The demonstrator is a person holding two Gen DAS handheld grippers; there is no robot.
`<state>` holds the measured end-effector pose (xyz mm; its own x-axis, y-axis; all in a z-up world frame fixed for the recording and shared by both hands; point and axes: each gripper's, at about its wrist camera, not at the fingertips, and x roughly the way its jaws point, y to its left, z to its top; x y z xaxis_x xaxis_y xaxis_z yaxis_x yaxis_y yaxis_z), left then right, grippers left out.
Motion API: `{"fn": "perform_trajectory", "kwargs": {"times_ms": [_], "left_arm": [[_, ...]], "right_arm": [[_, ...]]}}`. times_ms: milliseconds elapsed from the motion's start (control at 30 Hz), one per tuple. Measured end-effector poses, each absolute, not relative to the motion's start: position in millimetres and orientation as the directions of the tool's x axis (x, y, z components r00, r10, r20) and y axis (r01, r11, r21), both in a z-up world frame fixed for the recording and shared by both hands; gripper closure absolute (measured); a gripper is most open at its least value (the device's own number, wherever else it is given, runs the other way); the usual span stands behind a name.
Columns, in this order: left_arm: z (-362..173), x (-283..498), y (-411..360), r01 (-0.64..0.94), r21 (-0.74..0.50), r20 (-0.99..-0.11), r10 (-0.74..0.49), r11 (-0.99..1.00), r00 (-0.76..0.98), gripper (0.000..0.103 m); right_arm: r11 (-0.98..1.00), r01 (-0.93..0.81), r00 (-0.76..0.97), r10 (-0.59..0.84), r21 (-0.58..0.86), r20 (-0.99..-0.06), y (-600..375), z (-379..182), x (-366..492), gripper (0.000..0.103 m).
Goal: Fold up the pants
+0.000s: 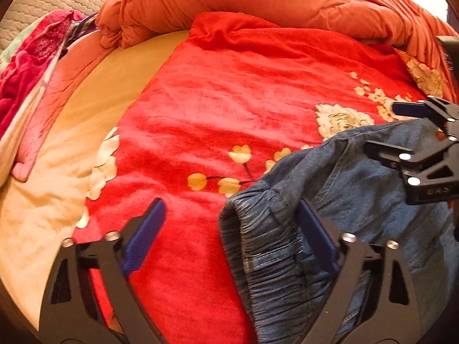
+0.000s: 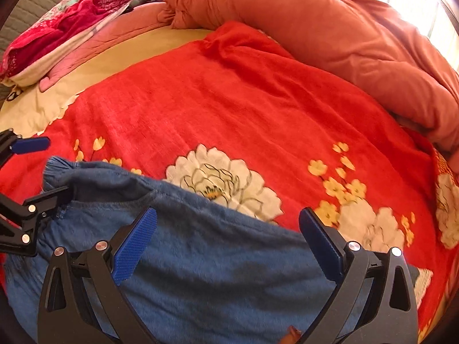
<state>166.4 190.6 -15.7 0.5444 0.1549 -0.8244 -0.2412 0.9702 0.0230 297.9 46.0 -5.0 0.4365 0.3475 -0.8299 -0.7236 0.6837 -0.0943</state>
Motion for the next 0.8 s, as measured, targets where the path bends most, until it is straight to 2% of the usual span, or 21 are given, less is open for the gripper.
{"fn": "perform_trajectory", "kwargs": {"times_ms": [67, 233, 567, 600, 633, 667, 733, 767, 800], "left_arm": [[-16, 167, 190, -0.226, 0.011, -0.824, 0.137, 0.974, 0.550, 0.033], [-18, 169, 185, -0.175, -0.033, -0.828, 0.071, 0.984, 0.556, 0.065], [-9, 163, 182, -0.131, -0.070, -0.810, 0.020, 0.989, 0.586, 0.075], [-9, 162, 181, -0.129, -0.070, -0.809, 0.019, 0.989, 0.587, 0.075], [-9, 161, 181, -0.125, -0.071, -0.809, 0.016, 0.990, 0.588, 0.076], [-8, 161, 180, -0.121, -0.071, -0.808, 0.014, 0.990, 0.589, 0.076], [-8, 161, 181, -0.118, -0.072, -0.808, 0.011, 0.990, 0.589, 0.077], [-8, 161, 180, -0.117, -0.072, -0.808, 0.011, 0.991, 0.589, 0.077], [-8, 161, 181, -0.117, -0.071, -0.808, 0.012, 0.991, 0.589, 0.077]], "right_arm": [[0.668, -0.740, 0.420, 0.359, -0.085, -0.833, 51, -8, 300, 0.004], [0.620, -0.780, 0.380, 0.365, -0.082, -0.850, 66, -16, 302, 0.004], [0.481, -0.867, 0.352, 0.407, -0.130, -0.843, 90, -24, 291, 0.006], [0.470, -0.873, 0.348, 0.414, -0.130, -0.841, 92, -24, 291, 0.010], [0.457, -0.881, 0.334, 0.423, -0.120, -0.842, 93, -24, 289, 0.023], [0.442, -0.892, 0.313, 0.441, -0.100, -0.841, 95, -24, 289, 0.031], [0.407, -0.911, 0.269, 0.468, -0.065, -0.842, 99, -25, 286, 0.060], [0.383, -0.922, 0.244, 0.476, -0.050, -0.845, 102, -26, 283, 0.066], [0.368, -0.929, 0.228, 0.485, -0.039, -0.844, 103, -25, 280, 0.079]]}}
